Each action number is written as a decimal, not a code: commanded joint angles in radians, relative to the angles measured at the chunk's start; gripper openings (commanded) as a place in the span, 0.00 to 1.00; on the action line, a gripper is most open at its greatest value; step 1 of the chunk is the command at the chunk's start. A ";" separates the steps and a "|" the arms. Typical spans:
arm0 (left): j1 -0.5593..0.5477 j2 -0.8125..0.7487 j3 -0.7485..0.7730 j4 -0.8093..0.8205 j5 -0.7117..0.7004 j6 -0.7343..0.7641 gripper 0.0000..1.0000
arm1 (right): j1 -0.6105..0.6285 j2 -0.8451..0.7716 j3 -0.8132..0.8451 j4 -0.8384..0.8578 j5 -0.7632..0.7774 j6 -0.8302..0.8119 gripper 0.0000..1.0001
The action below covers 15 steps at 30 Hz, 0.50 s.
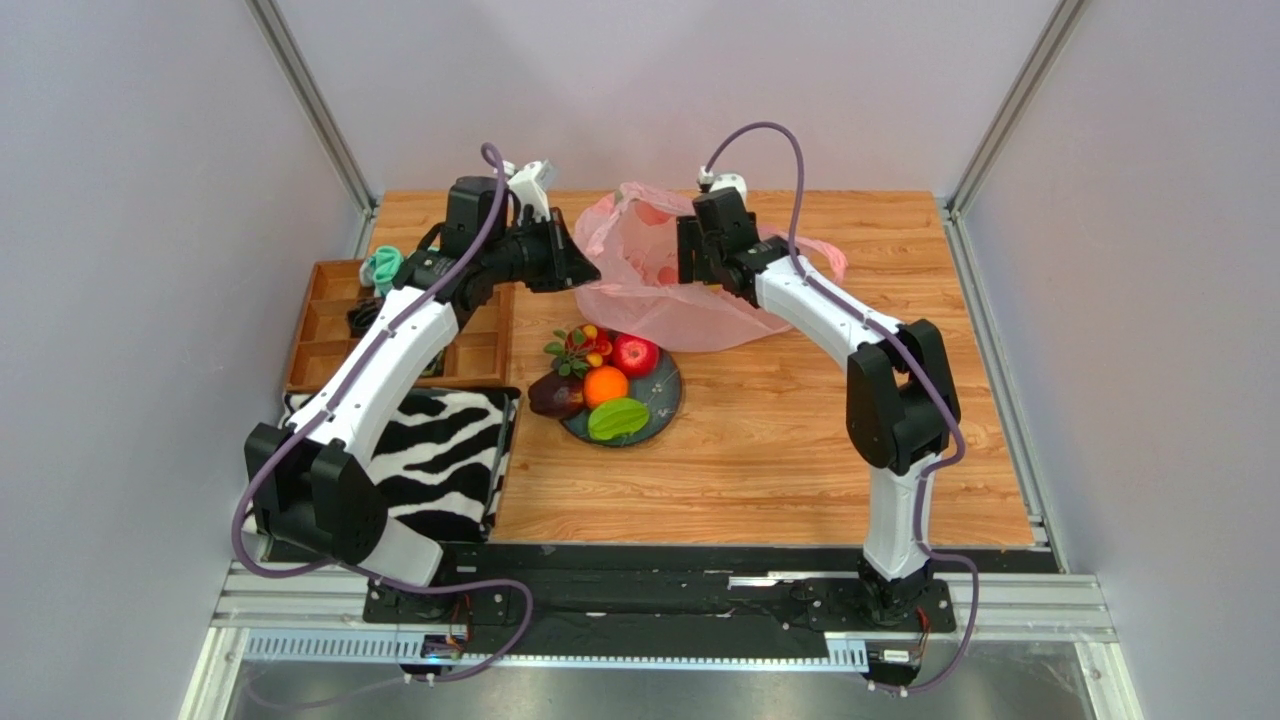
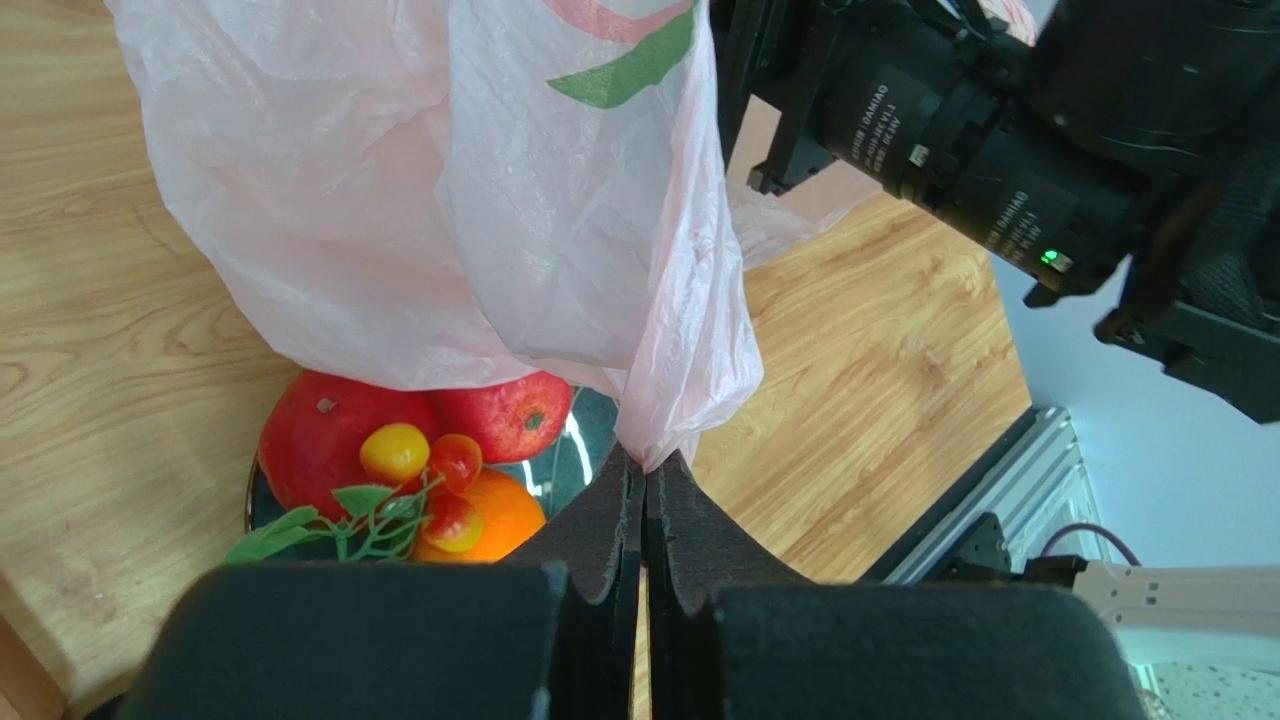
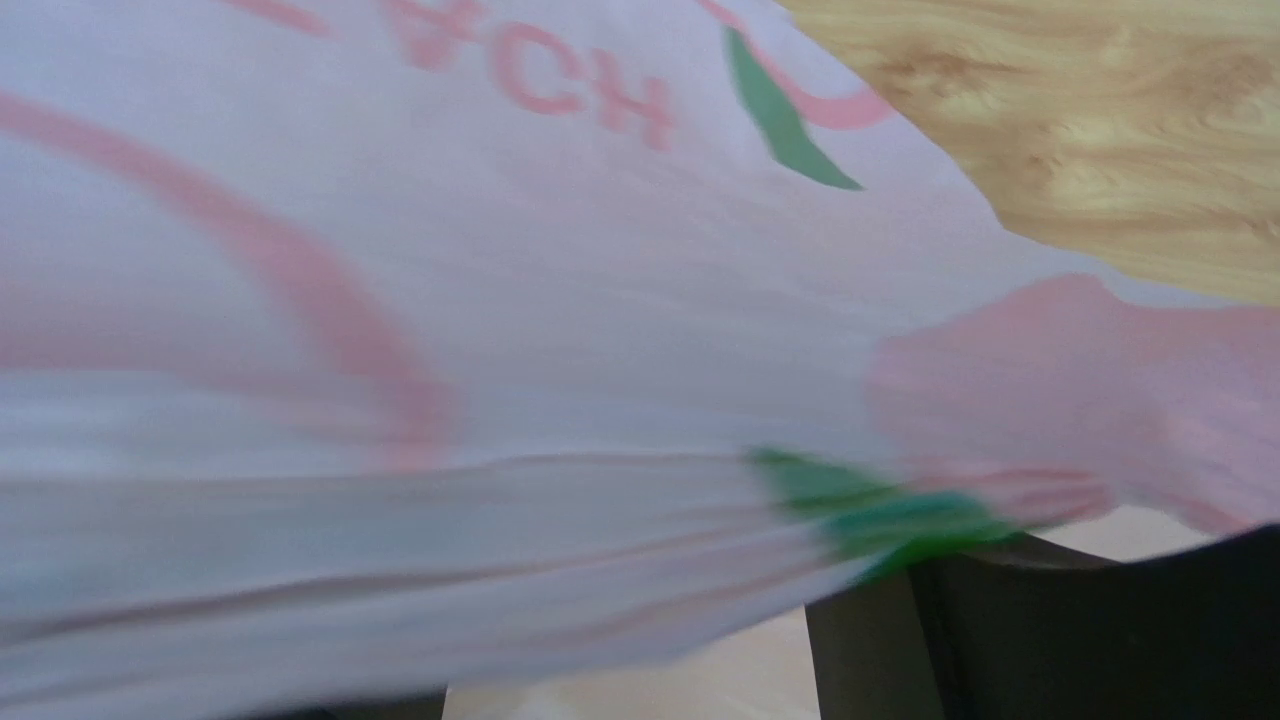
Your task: Place the fruits into the plastic bag
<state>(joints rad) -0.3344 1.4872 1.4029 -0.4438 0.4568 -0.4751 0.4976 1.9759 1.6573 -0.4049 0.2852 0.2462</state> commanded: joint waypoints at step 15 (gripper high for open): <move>-0.005 0.035 0.033 -0.032 -0.010 0.047 0.00 | -0.054 0.021 -0.053 -0.003 -0.020 -0.001 0.80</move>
<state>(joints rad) -0.3344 1.5166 1.4014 -0.4629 0.4465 -0.4580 0.4423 1.9858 1.5883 -0.4137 0.2962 0.2539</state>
